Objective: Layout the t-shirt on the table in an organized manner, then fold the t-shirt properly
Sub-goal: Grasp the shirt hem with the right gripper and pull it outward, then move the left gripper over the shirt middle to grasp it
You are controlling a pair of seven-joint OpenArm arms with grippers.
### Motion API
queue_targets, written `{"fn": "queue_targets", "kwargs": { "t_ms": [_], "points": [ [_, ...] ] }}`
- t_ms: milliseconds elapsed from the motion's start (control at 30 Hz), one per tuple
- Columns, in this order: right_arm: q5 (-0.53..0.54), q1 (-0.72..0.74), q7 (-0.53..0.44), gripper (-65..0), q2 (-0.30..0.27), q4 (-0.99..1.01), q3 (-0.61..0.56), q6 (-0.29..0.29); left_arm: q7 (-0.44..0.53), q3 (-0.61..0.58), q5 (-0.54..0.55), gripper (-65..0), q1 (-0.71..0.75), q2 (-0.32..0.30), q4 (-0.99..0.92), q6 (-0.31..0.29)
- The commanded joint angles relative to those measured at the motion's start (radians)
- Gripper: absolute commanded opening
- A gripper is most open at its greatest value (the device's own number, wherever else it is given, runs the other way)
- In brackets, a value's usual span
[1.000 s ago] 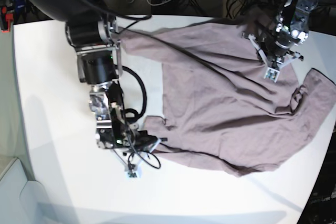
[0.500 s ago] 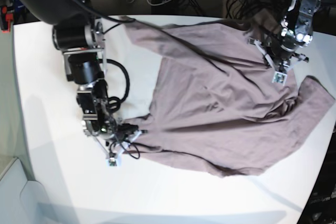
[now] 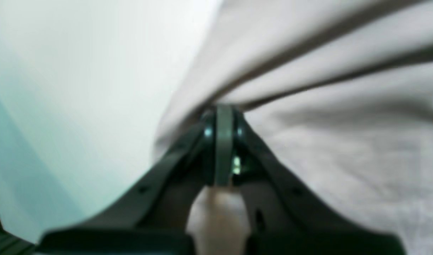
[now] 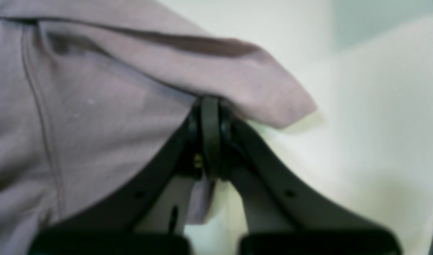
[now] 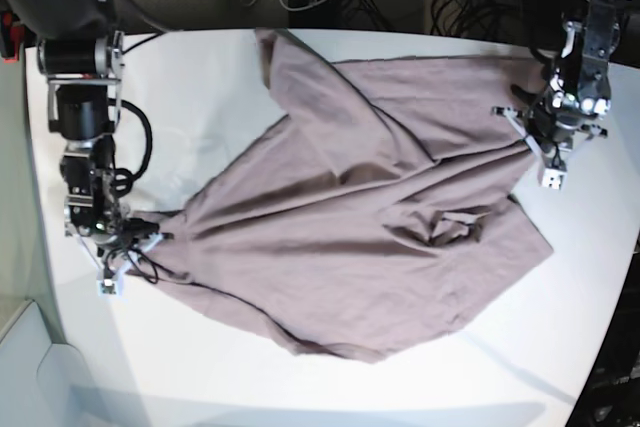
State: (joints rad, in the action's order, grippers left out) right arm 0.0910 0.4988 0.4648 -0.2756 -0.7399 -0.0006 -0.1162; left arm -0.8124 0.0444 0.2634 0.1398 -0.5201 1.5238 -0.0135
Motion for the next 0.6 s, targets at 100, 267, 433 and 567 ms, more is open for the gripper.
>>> {"fn": "queue_targets", "kwargs": {
  "t_ms": [100, 267, 433, 567],
  "points": [
    [-0.026, -0.062, 0.142, -65.0, -0.058, -0.091, 0.08, 0.013, 0.009, 0.032, -0.011, -64.8, -0.105, -0.024, 0.025, 0.008],
    [-0.021, -0.168, 0.226, -65.0, -0.08, -0.332, 0.155, 0.01, -0.028, 0.131, 0.003, -64.8, -0.118, -0.005, 0.16, 0.008],
    [-0.024, -0.26, 0.334, -65.0, -0.046, -0.668, 0.221, 0.01, -0.147, 0.042, 0.052, -64.8, -0.116, 0.117, 0.315, 0.008],
    [-0.026, -0.294, 0.404, -65.0, -0.017, -0.861, 0.216, 0.008, -0.157, -0.182, 0.047, -64.8, -0.125, 0.197, 0.307, 0.008]
  ]
}}
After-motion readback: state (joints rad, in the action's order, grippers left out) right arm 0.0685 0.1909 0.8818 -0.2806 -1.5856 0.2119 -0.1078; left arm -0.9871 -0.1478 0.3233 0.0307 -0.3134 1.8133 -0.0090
